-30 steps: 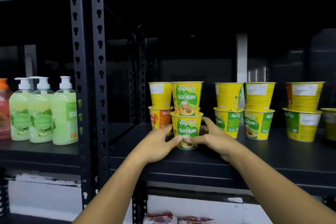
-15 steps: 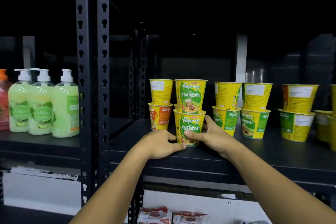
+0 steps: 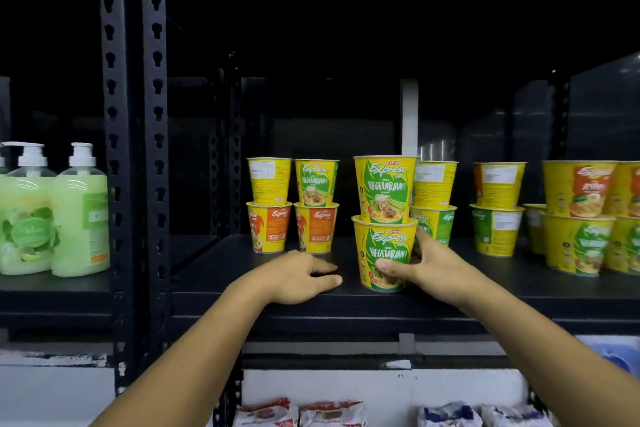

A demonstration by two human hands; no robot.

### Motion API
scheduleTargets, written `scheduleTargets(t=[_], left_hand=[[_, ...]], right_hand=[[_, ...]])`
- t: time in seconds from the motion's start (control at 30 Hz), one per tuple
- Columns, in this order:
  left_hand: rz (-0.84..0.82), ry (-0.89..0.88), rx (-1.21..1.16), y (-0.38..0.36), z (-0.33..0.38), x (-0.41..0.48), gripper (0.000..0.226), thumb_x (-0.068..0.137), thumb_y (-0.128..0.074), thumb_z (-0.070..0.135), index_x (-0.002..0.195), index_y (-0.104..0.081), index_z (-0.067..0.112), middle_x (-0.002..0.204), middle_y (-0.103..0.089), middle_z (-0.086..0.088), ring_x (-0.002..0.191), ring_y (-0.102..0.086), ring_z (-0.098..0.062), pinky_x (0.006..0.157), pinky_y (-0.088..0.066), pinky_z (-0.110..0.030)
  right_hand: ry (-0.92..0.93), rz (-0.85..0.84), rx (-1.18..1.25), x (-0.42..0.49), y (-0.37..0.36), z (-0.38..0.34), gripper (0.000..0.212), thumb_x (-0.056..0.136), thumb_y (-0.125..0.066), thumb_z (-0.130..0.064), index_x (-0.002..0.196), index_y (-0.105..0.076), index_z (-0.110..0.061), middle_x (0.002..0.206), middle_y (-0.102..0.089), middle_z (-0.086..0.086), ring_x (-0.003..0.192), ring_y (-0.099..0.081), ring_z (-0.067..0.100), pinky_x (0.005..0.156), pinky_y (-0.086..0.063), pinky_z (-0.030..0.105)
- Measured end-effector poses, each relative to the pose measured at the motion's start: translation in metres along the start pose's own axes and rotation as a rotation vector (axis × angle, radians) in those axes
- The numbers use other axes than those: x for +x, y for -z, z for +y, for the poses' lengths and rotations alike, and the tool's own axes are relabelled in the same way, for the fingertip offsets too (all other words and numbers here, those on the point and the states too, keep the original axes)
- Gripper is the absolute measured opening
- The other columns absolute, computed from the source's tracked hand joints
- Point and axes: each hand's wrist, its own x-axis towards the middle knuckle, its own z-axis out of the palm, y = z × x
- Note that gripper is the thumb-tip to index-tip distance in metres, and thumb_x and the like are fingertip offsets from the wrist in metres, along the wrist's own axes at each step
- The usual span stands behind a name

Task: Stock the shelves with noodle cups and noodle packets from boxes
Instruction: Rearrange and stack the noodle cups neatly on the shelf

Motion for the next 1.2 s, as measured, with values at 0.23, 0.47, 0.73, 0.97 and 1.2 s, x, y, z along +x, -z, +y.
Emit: scheduleTargets(t=[0.23,0.47,0.73,0.97,1.2], left_hand=[[-0.017,-0.183,0.005,-0.030,0.086,0.048,0.059,0.103,-0.043,0.063,0.150,-0.052,0.029,0.156,-0.049,0.004,0.143,-0.044,-0.020,0.113,-0.036,-0.032],[-0.049,-0.307,-0.041,-0.055,0.163,0.091,0.050,0.104,-0.048,0.056,0.140,-0.064,0.025,0.142,-0.063,0.003,0.128,-0.056,-0.020,0.093,-0.041,-0.027],[-0.017,-0.319,-0.029,-0.079,0.238,0.126,0.055,0.102,-0.053,0.054,0.145,-0.059,0.022,0.150,-0.057,-0.001,0.137,-0.051,-0.022,0.109,-0.041,-0.029],[-0.003,-0.273,-0.061,-0.095,0.290,0.155,0.054,0.101,-0.057,0.051,0.144,-0.060,0.019,0.150,-0.057,-0.001,0.137,-0.051,-0.021,0.105,-0.039,-0.026],[0.029,-0.202,-0.080,-0.104,0.308,0.167,0.049,0.101,-0.058,0.050,0.138,-0.066,0.018,0.146,-0.060,0.000,0.134,-0.053,-0.020,0.102,-0.039,-0.025]], right_hand=[[-0.103,0.195,-0.037,-0.042,0.059,0.024,0.075,0.070,-0.087,-0.056,0.133,-0.052,-0.036,0.119,-0.071,-0.016,0.109,-0.066,0.006,0.101,-0.051,0.038],[-0.133,0.337,-0.061,-0.086,0.124,0.050,0.070,0.071,-0.087,-0.053,0.130,-0.055,-0.035,0.113,-0.073,-0.017,0.103,-0.069,0.002,0.097,-0.054,0.036],[-0.146,0.393,-0.059,-0.121,0.195,0.085,0.071,0.069,-0.089,-0.053,0.129,-0.056,-0.036,0.115,-0.073,-0.017,0.105,-0.070,0.004,0.101,-0.054,0.041],[-0.169,0.442,-0.056,-0.140,0.261,0.120,0.074,0.059,-0.090,-0.064,0.121,-0.056,-0.042,0.109,-0.076,-0.017,0.099,-0.073,0.007,0.097,-0.056,0.045],[-0.202,0.555,-0.089,-0.140,0.302,0.153,0.099,0.066,-0.090,-0.056,0.144,-0.037,-0.027,0.112,-0.069,-0.015,0.104,-0.069,0.009,0.098,-0.056,0.047]])
